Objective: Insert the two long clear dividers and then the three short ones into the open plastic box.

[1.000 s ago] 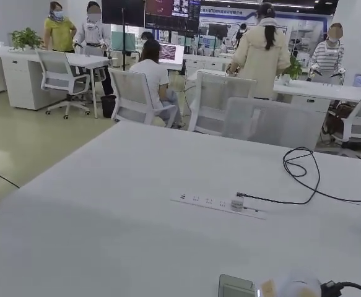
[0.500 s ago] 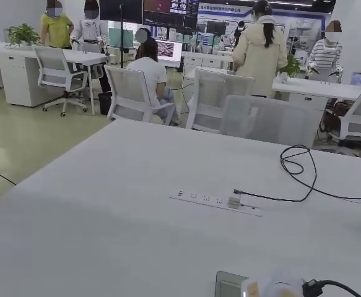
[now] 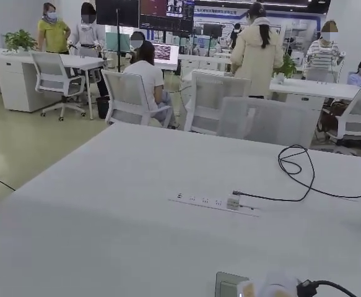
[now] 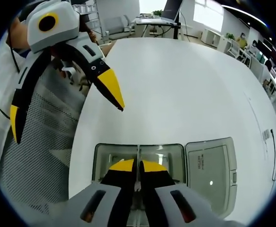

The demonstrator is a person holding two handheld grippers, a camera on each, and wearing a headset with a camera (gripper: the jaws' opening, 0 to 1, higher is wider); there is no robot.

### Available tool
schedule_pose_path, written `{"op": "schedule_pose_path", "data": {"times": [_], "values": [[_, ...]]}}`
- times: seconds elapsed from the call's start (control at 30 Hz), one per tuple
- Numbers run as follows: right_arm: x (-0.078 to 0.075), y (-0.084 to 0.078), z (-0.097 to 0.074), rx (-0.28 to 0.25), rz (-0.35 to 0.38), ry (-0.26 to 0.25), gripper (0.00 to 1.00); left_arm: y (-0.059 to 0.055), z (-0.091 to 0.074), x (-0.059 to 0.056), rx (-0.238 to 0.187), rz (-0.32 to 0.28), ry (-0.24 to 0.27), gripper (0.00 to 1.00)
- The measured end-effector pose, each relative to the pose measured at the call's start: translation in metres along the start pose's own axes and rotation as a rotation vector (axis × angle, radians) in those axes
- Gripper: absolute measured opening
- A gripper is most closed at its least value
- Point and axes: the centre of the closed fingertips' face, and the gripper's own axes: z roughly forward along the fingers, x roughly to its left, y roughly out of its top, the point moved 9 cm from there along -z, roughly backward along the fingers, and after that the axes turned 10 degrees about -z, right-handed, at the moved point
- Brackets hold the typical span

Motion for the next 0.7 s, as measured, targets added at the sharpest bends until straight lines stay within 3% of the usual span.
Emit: {"op": "schedule_pose_path", "data": {"times": [0.4, 0.7], "values": [[0.007, -0.007, -0.045, -0.106, 0.061, -0.06, 0.24, 0.003, -0.001, -0.002, 0.0, 0.007, 0.004, 1.0], [0.02, -0.031, -0.081, -0.135, 0.106, -0.119, 0.32, 0.005, -0.001, -0.003, 0.001, 0.012, 0.004, 1.0]]}}
